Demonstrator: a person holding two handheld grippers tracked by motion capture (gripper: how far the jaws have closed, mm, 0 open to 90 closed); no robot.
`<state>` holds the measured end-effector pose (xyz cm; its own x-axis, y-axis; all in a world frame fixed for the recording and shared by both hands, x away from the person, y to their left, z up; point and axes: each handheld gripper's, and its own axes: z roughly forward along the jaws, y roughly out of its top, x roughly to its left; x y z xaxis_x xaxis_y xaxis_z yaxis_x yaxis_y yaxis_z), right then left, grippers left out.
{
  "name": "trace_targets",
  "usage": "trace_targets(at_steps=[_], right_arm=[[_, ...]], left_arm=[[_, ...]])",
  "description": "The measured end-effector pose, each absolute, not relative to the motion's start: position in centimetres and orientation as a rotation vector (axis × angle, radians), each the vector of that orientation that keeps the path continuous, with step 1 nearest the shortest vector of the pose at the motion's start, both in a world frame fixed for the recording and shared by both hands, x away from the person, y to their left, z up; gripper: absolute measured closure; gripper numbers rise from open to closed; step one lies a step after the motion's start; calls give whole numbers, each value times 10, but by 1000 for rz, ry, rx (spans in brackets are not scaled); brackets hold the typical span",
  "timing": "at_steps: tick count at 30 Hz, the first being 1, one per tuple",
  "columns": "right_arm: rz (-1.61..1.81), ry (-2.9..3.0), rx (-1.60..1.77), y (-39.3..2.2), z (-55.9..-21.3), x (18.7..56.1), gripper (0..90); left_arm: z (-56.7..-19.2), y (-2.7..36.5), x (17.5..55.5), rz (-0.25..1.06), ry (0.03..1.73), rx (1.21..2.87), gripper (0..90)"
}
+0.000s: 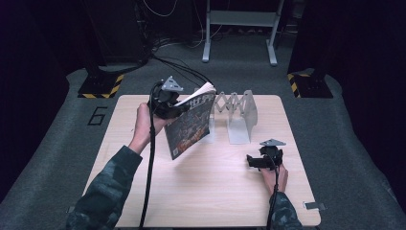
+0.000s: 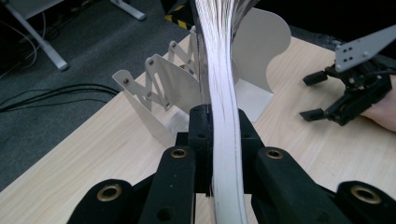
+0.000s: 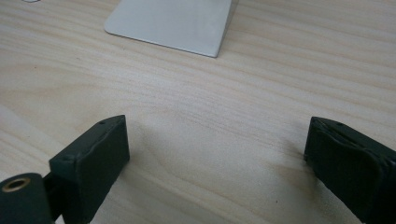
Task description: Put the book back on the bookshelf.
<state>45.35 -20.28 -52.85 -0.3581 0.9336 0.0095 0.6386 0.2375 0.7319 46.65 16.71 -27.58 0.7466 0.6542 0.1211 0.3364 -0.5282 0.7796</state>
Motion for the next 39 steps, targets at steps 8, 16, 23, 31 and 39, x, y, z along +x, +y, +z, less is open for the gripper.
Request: trace_targets(at_steps=[8,16,23,31,39], right_arm=[[915,2083,1440,-203,-528,454,60],[915,2081,1442,-203,-528,454,61],[916,2079,1446,-203,-528,453,61],[918,2076,1450,-203,-528,454,61],[921,2079,1449,-203,-528,454,61]], left_arm=[[-281,161,476,536,786,2141,824],[-288,157,487,542,841,2097,824],[-291,157,492,554,878,2059,824],[-297,149,498,580,918,2034,824],[-306,141,505,606,974,1969,824]])
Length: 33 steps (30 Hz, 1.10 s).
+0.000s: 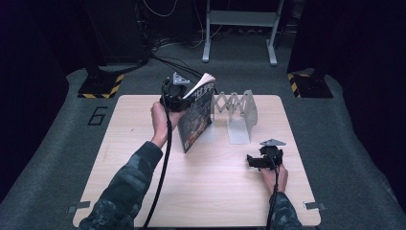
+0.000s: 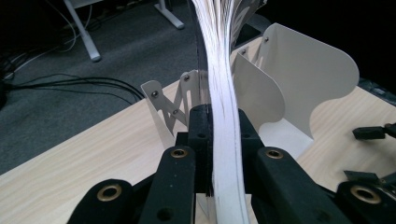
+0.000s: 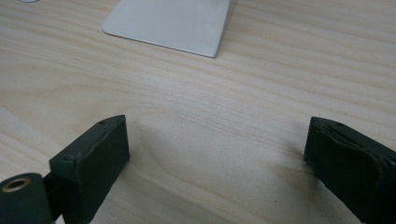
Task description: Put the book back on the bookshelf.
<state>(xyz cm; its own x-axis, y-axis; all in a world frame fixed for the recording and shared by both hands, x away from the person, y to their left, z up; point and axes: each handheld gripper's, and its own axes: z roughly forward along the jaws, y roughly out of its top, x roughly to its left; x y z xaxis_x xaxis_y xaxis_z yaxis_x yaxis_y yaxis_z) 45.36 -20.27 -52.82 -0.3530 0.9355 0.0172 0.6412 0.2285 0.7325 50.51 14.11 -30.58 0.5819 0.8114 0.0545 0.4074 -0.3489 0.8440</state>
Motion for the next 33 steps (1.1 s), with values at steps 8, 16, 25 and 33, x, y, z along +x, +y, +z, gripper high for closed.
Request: trace_targets(at_steps=[8,16,25,33], right_arm=[[921,2079,1447,-203,-528,454,62],[921,2079,1447,-203,-528,454,62],[921,2078,1447,-203,-528,454,62],[922,2078,1448,-203,-528,454,64]], left_arm=[[-313,134,510,621,1011,1929,824],[-316,135,514,622,1060,1887,824],[-318,132,517,646,1091,1836,824],[-323,128,520,678,1125,1787,824]])
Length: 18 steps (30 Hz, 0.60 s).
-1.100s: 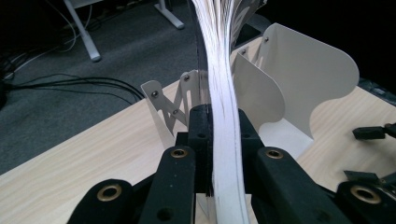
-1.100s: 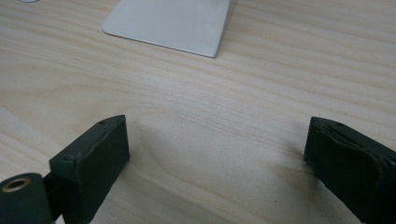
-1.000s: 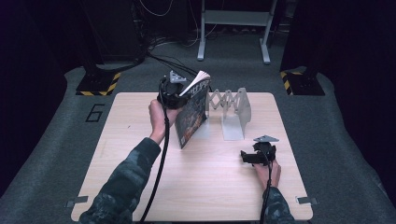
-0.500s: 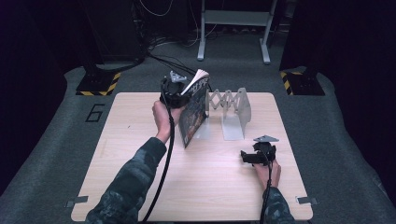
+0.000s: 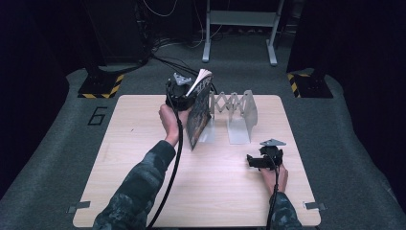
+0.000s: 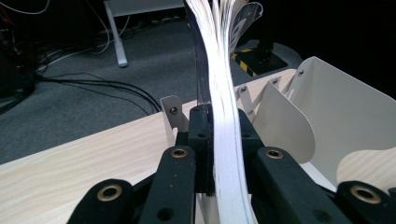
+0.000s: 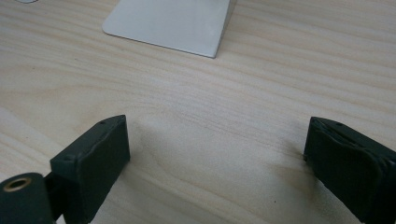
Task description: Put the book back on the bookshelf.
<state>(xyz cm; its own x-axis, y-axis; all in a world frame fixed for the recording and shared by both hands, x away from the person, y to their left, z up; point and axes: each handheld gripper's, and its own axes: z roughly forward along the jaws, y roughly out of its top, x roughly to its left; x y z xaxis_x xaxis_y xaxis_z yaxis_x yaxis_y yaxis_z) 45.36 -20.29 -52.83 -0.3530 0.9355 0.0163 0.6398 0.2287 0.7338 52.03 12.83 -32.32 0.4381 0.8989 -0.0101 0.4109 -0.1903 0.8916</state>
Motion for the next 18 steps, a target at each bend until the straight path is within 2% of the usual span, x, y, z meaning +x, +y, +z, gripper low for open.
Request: trace_targets(at_steps=[13,14,18], right_arm=[[923,2075,1451,-203,-528,453,67],[924,2076,1448,-203,-528,454,68],[924,2074,1451,-203,-528,453,69]], left_arm=[[-329,128,531,661,1164,1768,818],[-329,130,531,659,1163,1759,805],[-329,133,531,655,1165,1758,653]])
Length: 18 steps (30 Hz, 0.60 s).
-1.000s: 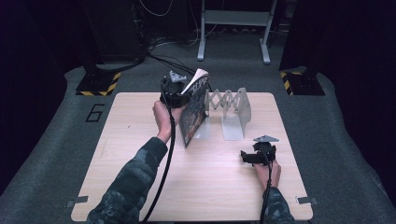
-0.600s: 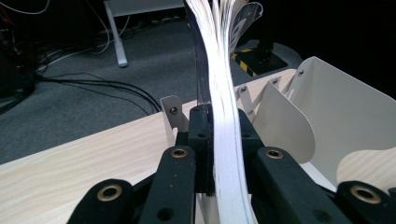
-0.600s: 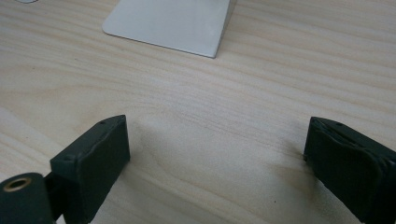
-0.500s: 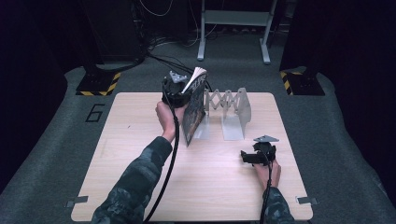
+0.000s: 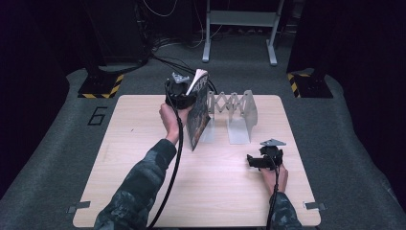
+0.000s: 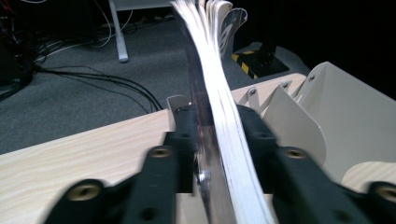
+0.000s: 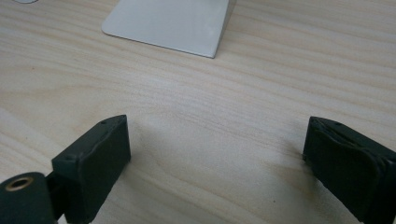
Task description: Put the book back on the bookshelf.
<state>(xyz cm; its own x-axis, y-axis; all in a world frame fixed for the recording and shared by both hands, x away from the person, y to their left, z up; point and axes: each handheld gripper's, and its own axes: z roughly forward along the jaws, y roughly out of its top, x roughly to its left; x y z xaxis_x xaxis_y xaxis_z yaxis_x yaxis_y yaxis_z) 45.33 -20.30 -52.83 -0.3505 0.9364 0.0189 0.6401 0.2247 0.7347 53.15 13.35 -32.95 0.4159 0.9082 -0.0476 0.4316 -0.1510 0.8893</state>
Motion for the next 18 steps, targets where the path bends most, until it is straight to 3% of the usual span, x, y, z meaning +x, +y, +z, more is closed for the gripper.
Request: trace_targets(at_steps=[2,10,18], right_arm=[[924,2070,1450,-203,-528,453,70],[926,2070,1445,-203,-529,454,76],[925,2070,1444,-203,-529,453,76]], left_arm=[[-331,137,528,643,1128,1746,624],[-331,142,517,664,1092,1755,344],[-326,153,503,671,1054,1765,225]])
